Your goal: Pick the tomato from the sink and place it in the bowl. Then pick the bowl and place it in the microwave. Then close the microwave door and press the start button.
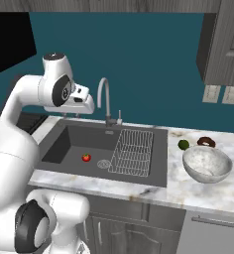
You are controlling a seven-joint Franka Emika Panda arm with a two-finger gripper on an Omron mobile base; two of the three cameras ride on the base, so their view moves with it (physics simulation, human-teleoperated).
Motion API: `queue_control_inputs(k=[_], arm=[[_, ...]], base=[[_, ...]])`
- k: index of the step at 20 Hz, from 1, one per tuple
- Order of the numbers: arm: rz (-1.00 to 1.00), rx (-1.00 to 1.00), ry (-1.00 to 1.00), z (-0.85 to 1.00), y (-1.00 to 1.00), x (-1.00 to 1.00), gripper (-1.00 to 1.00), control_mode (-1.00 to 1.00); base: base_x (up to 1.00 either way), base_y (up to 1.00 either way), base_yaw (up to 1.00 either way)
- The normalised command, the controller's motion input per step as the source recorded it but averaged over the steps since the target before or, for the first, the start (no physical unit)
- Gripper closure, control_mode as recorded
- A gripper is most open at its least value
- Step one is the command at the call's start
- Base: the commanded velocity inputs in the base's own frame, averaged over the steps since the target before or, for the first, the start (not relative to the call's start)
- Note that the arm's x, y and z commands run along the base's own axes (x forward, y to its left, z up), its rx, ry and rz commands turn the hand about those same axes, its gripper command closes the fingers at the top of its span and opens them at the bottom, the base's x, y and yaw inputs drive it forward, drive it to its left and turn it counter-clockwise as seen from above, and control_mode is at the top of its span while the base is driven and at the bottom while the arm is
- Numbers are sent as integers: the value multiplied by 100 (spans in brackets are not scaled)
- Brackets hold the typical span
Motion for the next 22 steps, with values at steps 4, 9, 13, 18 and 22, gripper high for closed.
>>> queue_control_inputs(k=[4, 9, 13, 18, 22], arm=[[0, -3, -8, 1, 13, -44, -100, -100], [0, 6, 0, -12, 14, -65, -100, -100], [0, 11, 8, -67, 2, -64, -100, -100], [0, -5, 8, -84, 44, 3, -100, -100], [0, -10, 4, -71, 36, 33, -100, -100]], base=[[0, 0, 0], [0, 0, 0], [0, 0, 0], [0, 0, 0], [0, 0, 0]])
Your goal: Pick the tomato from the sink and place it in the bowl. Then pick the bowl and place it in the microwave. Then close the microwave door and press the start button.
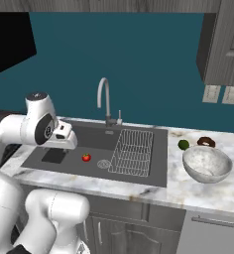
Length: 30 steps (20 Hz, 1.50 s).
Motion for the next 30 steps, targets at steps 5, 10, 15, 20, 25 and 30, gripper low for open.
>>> queue_control_inputs(k=[5, 10, 15, 20, 25, 30], arm=[[0, -1, 5, -52, 13, 49, -100, -100], [0, 0, 1, -42, 0, 59, -100, -100], [0, 0, 3, -39, 0, 61, -100, -100], [0, 0, 3, -41, 1, 63, -100, -100], [0, 0, 7, -37, 1, 57, -100, -100], [0, 0, 9, -31, 11, 50, -100, -100]], base=[[0, 0, 0], [0, 0, 0], [0, 0, 0], [0, 0, 0], [0, 0, 0], [0, 0, 0]])
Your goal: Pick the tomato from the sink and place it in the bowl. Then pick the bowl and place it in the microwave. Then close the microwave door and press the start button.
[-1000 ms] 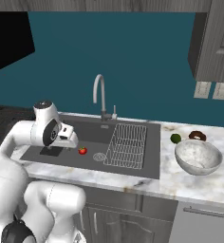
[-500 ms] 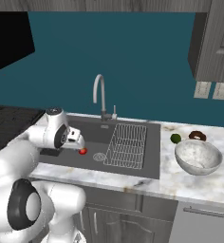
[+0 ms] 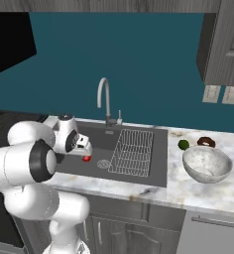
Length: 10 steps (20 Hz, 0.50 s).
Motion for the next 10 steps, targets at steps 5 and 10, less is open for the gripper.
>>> queue_control_inputs(k=[5, 10], arm=[[0, 0, 6, -32, 10, 40, -100, -100], [-1, 0, 5, -36, 4, 42, -100, -100]], base=[[0, 0, 0], [0, 0, 0]])
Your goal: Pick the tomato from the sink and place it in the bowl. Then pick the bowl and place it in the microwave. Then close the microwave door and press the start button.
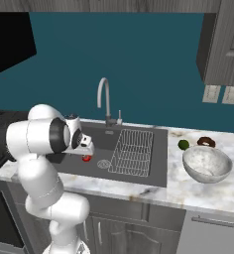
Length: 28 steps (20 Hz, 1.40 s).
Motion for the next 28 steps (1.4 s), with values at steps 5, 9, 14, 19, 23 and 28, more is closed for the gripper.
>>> queue_control_inputs(k=[5, 9, 14, 19, 23, 28], arm=[[0, 0, 1, -41, 1, 41, -100, -100], [0, 0, 0, -35, 1, 42, -100, -100], [0, 0, 0, -35, 5, 41, -100, -100], [0, 0, 0, -33, 6, 31, -100, -100], [0, 0, 0, -28, 8, 34, -100, -100], [0, 0, 0, -23, 5, 36, -100, -100]], base=[[0, 0, 0], [0, 0, 0], [0, 0, 0], [0, 0, 0], [0, 0, 0], [0, 0, 0]])
